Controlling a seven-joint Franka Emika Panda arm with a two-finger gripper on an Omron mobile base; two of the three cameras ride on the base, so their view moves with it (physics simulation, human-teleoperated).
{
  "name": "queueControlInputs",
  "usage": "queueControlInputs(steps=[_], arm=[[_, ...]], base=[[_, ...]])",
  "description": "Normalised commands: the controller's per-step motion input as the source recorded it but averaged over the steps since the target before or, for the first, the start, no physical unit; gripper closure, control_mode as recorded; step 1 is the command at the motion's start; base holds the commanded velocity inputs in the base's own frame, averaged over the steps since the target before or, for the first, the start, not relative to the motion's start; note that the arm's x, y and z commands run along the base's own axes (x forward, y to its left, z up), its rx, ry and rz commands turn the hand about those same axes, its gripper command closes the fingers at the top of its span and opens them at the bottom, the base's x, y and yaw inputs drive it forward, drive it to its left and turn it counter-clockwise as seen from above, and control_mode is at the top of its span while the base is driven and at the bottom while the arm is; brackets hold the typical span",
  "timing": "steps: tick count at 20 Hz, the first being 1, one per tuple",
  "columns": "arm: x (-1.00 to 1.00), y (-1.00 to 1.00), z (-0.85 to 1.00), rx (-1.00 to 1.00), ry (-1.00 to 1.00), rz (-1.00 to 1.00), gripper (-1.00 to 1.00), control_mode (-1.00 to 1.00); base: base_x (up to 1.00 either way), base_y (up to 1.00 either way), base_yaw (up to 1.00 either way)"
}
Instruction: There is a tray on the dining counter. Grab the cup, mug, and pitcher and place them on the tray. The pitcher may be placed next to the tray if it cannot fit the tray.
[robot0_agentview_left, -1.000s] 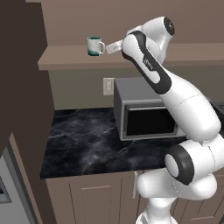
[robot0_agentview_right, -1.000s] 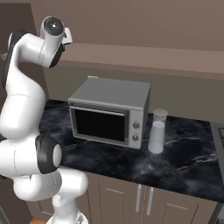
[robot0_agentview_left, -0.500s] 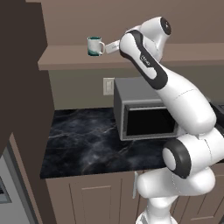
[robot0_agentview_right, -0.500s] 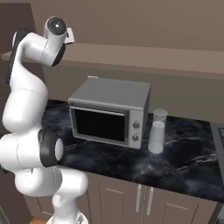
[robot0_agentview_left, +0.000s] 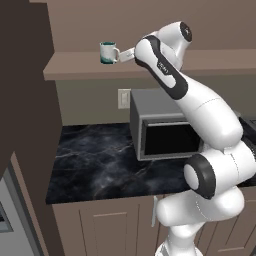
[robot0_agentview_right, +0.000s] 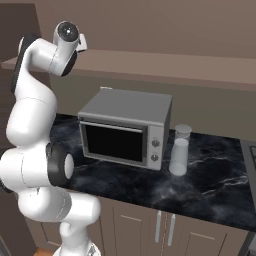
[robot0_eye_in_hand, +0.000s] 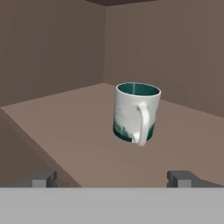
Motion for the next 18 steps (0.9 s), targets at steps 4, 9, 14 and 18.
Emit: queueControlInputs(steps=[4, 9, 14, 18], arm=[[0.23, 0.04, -0.01, 0.00, 0.00, 0.00, -1.00, -1.00], [0.21, 0.13, 0.00, 0.00, 0.00, 0.00, -1.00, -1.00], [0.24, 0.10, 0.00, 0.00, 0.00, 0.00, -1.00, -1.00], [0.21, 0.00, 0.00, 0.00, 0.00, 0.00, -1.00, -1.00]], base=[[0.00, 0.00, 0.00], [0.00, 0.00, 0.00], [0.00, 0.00, 0.00], [0.00, 0.00, 0.00]])
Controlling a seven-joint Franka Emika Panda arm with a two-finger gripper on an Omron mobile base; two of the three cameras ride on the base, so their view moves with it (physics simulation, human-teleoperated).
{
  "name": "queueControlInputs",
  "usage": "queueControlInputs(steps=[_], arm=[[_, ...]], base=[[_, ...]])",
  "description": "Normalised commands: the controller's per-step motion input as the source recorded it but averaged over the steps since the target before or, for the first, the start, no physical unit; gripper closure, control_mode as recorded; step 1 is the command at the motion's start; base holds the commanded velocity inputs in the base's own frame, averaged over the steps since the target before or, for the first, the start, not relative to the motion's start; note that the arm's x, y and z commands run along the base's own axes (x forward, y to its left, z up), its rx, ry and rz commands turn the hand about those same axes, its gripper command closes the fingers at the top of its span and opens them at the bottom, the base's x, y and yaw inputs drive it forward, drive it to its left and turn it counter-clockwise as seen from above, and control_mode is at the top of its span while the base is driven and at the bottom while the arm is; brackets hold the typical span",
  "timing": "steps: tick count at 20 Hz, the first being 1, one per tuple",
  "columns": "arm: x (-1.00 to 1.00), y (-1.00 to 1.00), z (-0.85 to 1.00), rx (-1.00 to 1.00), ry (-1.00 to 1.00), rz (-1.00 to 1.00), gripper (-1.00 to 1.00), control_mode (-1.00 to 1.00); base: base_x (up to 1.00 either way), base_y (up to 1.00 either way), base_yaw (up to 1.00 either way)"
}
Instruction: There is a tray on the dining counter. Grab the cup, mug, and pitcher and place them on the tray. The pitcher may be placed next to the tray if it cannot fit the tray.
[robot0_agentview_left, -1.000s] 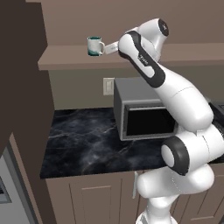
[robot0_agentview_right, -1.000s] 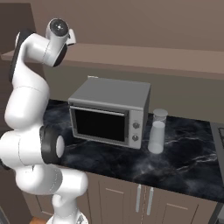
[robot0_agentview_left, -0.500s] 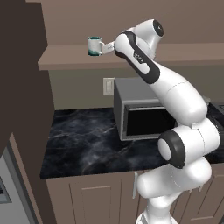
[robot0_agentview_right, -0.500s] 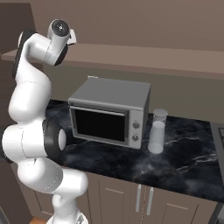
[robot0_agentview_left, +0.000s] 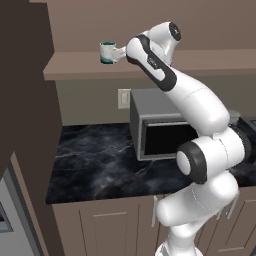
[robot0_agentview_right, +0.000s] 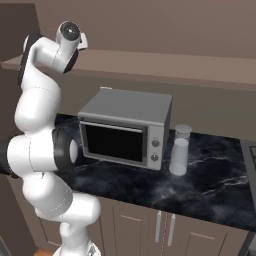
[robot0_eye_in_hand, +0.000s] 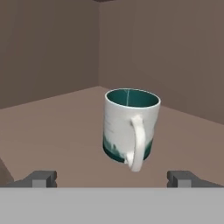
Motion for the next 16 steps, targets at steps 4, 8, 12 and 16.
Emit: queueControlInputs(steps=[4, 8, 12, 16], arm=[[0.20, 0.00, 0.00, 0.00, 0.00, 0.00, -1.00, -1.00], [0.19, 0.00, 0.00, 0.00, 0.01, 0.00, -1.00, -1.00], [0.14, 0.00, 0.00, 0.00, 0.04, 0.00, -1.00, -1.00], [0.13, 0.01, 0.00, 0.00, 0.04, 0.00, -1.00, -1.00]], base=[[0.00, 0.00, 0.00], [0.00, 0.00, 0.00], [0.00, 0.00, 0.00], [0.00, 0.00, 0.00]])
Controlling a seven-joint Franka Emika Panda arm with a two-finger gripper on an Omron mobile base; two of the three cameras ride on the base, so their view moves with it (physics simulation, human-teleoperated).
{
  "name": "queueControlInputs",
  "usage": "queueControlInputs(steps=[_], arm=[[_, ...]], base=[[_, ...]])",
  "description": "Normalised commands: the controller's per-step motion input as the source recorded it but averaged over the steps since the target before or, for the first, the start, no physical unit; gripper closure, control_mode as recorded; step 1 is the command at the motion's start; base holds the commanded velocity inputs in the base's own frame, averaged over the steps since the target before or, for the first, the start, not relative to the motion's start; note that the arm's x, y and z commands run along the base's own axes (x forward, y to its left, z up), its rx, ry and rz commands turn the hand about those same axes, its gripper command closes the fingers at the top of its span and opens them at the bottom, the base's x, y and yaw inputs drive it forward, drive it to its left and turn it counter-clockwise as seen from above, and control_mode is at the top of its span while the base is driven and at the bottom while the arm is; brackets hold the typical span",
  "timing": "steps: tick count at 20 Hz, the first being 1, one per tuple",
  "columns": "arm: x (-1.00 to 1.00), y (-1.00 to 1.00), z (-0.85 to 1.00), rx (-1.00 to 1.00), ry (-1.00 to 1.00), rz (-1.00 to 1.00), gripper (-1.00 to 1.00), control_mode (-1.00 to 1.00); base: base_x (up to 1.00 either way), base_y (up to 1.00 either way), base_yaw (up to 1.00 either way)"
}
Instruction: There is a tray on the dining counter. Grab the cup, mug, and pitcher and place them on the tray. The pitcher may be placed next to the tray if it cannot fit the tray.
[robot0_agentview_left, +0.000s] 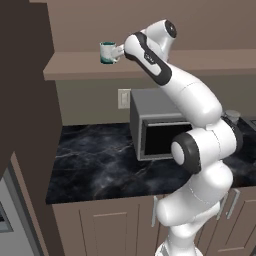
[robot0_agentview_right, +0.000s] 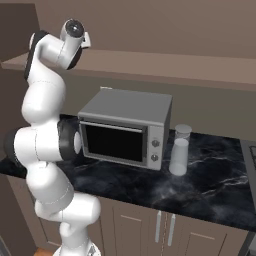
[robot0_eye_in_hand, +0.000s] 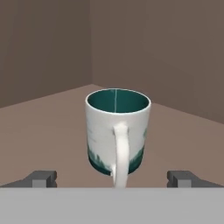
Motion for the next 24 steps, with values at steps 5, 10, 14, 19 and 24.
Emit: queueControlInputs(steps=[5, 10, 14, 19, 24], arm=[[0.14, 0.05, 0.00, 0.00, 0.02, 0.00, -1.00, -1.00], [0.09, 0.08, 0.00, 0.00, 0.01, 0.00, -1.00, -1.00], [0.05, 0.13, -0.06, 0.00, 0.00, 0.00, -1.00, -1.00], [0.05, 0.13, -0.05, 0.00, 0.00, 0.00, -1.00, -1.00], [0.02, 0.07, -0.03, 0.00, 0.00, 0.00, -1.00, -1.00]], base=[[0.00, 0.00, 0.00], [0.00, 0.00, 0.00], [0.00, 0.00, 0.00], [0.00, 0.00, 0.00], [0.00, 0.00, 0.00]])
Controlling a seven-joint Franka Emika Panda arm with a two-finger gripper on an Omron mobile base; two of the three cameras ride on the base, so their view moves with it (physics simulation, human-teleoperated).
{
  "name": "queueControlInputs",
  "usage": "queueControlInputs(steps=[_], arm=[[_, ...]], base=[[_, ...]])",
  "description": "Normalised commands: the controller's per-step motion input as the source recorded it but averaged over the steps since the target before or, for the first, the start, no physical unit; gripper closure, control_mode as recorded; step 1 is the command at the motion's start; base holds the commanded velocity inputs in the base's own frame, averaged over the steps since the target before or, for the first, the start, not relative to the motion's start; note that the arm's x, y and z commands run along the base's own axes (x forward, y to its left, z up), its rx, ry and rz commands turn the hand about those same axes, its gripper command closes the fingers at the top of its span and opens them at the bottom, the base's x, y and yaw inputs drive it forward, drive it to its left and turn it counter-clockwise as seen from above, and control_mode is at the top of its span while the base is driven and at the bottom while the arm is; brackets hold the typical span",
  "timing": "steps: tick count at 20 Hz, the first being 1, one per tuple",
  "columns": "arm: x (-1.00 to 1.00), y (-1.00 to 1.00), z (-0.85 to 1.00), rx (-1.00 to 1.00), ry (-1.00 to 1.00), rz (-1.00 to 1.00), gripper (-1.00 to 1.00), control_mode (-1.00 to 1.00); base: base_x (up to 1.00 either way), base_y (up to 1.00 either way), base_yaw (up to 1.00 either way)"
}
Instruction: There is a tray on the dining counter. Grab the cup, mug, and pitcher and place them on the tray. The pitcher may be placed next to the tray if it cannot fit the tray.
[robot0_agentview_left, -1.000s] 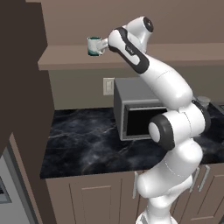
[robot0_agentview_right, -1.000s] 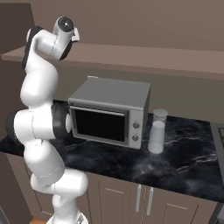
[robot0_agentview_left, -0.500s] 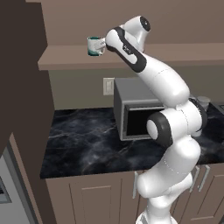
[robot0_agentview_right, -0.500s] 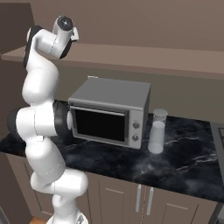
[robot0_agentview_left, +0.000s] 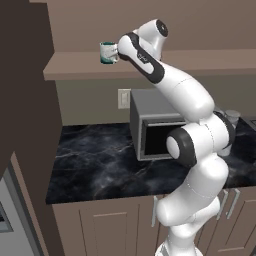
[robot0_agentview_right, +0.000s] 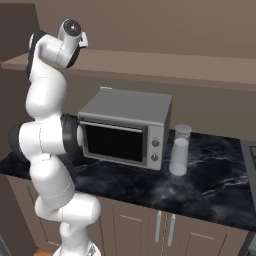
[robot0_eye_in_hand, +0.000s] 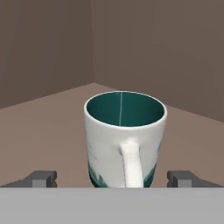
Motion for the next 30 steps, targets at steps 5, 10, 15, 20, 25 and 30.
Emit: queueControlInputs(steps=[5, 10, 15, 20, 25, 30], arm=[[0.04, 0.01, 0.00, 0.00, 0.00, 0.00, -1.00, -1.00], [0.08, 0.00, 0.00, 0.00, 0.00, 0.00, -1.00, -1.00], [0.11, 0.00, 0.00, 0.00, 0.00, 0.00, -1.00, -1.00], [0.14, 0.00, -0.01, 0.00, 0.00, 0.00, -1.00, -1.00], [0.21, 0.00, 0.00, 0.00, 0.00, 0.00, -1.00, -1.00], [0.24, 0.00, 0.00, 0.00, 0.00, 0.00, -1.00, -1.00]], base=[[0.00, 0.00, 0.00], [0.00, 0.00, 0.00], [0.00, 0.00, 0.00], [0.00, 0.00, 0.00], [0.00, 0.00, 0.00], [0.00, 0.00, 0.00]])
